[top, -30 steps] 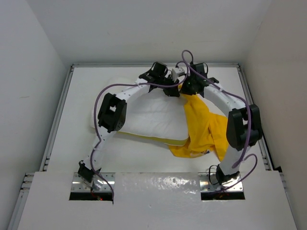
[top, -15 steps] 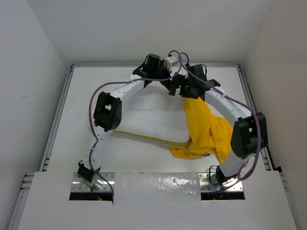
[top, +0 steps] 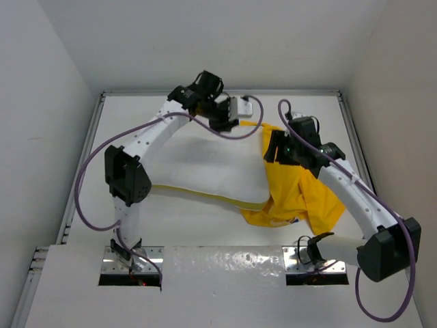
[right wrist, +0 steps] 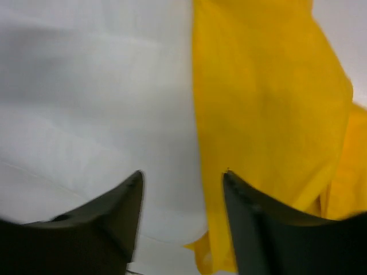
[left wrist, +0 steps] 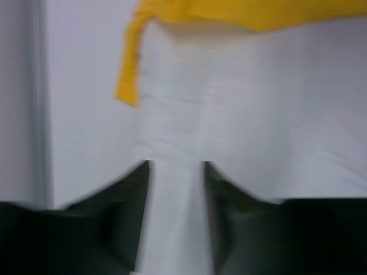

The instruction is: Put the pillow into the pillowcase

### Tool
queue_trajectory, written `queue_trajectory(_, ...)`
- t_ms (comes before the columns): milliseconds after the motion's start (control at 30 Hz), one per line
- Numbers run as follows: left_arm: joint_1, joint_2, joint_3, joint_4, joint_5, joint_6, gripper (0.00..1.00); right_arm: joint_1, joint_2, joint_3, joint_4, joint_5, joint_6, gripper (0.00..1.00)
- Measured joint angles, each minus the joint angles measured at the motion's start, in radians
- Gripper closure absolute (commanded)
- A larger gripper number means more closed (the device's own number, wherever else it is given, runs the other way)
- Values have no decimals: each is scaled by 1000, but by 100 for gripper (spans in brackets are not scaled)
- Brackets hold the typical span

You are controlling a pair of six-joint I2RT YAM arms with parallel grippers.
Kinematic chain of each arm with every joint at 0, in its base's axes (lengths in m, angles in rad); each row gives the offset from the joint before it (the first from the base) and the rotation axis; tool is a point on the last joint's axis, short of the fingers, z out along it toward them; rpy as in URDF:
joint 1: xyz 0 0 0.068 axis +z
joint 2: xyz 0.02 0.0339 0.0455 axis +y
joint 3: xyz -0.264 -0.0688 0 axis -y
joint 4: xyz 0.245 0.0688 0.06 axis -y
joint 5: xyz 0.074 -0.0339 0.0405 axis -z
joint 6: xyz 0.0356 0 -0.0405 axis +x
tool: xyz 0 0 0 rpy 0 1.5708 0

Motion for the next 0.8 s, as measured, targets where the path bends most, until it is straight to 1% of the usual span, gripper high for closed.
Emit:
queue_trajectory(33,-17,-40,-51,-70,13,74,43,0,-21,-49,-8,6,13,31)
queue_trajectory(67,-40,-84,-119,-135,21,133,30,0,-34,-94,-25,9,20,29)
queue_trajectory(100,-71,-124,-205,-177,23,178,26,0,-40,-136,-27,9,28,30)
queue_trajectory(133,-101,-162,-292,-196,22,200,22,0,-46,-174,-23,5,37,30)
queue_trajectory(167,-139,-203,-400,-201,4,220,14,0,-54,-216,-23,1,44,35)
queue_trajectory(233,-233,-270,-592,-195,-50,241,2,0,-71,-288,-20,-8,58,38)
queue_trajectory(300,-325,-294,-698,-198,-106,227,0,0,-95,-347,-15,-21,70,40)
queue_trajectory(367,-387,-296,-746,-149,-145,187,0,0,-116,-381,-14,-40,77,41)
queue_trajectory(500,-383,-297,-798,7,-270,118,0,0,-149,-419,9,-98,92,44)
queue_trajectory(533,-379,-297,-814,53,-305,109,1,0,-154,-427,13,-112,96,44)
queue_trajectory(633,-380,-294,-871,183,-416,90,10,0,-159,-455,28,-147,113,44)
queue_trajectory(667,-382,-293,-893,227,-450,85,20,0,-159,-468,34,-158,118,44)
queue_trajectory(700,-383,-288,-909,264,-478,76,26,0,-160,-482,40,-165,123,49)
queue_trajectory(733,-382,-283,-921,296,-499,67,45,0,-160,-498,41,-171,128,55)
queue_trajectory(800,-381,-272,-932,350,-524,51,60,0,-161,-526,47,-177,137,71)
